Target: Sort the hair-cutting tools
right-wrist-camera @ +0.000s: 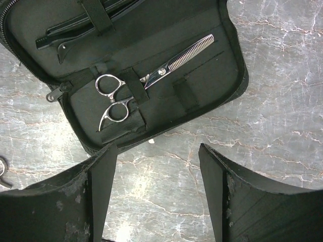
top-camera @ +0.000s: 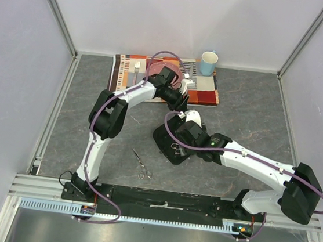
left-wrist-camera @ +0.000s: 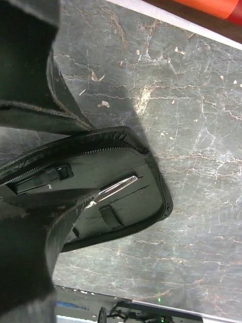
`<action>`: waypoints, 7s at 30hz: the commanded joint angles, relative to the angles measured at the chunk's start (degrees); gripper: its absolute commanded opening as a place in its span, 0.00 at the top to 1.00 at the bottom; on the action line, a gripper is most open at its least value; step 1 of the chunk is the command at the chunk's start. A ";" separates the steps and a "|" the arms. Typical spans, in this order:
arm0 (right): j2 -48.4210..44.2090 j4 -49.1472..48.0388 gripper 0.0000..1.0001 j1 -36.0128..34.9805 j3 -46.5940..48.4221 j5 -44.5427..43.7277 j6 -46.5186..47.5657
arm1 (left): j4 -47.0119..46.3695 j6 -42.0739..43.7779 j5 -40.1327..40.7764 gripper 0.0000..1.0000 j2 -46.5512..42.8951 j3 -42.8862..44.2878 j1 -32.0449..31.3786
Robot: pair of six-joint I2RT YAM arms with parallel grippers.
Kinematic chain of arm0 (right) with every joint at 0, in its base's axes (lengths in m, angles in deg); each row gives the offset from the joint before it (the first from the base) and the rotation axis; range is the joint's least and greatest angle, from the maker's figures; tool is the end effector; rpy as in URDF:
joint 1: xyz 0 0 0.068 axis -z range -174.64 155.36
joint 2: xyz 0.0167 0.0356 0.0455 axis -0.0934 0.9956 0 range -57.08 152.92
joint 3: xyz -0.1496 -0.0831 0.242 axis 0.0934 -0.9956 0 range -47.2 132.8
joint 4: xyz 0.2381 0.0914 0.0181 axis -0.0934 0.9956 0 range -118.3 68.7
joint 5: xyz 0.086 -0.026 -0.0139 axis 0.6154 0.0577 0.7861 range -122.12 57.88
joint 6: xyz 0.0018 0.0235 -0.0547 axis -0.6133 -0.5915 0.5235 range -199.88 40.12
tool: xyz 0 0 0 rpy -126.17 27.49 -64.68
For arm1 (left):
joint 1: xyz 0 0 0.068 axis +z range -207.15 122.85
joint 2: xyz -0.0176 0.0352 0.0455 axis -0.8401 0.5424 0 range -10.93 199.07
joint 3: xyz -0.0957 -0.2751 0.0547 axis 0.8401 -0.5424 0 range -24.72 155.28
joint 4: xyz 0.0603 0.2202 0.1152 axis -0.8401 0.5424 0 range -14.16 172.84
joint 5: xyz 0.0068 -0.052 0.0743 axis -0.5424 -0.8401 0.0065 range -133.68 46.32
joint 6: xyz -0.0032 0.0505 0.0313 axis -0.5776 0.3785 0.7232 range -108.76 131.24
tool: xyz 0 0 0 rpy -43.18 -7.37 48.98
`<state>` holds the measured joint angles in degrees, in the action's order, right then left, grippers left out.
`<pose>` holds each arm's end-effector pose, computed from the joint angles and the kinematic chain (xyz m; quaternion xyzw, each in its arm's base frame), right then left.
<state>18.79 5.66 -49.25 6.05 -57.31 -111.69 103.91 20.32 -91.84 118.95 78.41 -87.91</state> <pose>0.1632 0.1976 0.2618 -0.1233 0.9287 0.0399 0.3476 0.4169 -0.2861 0.1965 0.4124 0.7762 -0.4339 0.1978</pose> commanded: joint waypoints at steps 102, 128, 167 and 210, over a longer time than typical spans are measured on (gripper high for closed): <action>-4.95 -3.63 0.24 15.76 -4.39 13.14 7.47 | 17.02 18.44 -5.28 0.84 -7.36 -6.36 5.63; -0.22 -8.46 0.22 -8.65 -1.75 10.87 0.01 | -8.92 -28.84 47.63 0.39 -44.52 -32.37 5.45; 38.64 -8.38 0.50 -21.77 23.91 -2.76 -15.91 | 4.09 -33.78 54.40 0.43 -83.04 -52.33 5.45; -0.63 10.78 1.00 -12.30 5.55 -10.40 -6.33 | -14.62 -36.06 38.68 0.48 -62.92 -54.88 5.36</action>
<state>21.94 12.24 -65.14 14.79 -64.71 -117.48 96.64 -13.71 -47.80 53.38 23.55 -82.63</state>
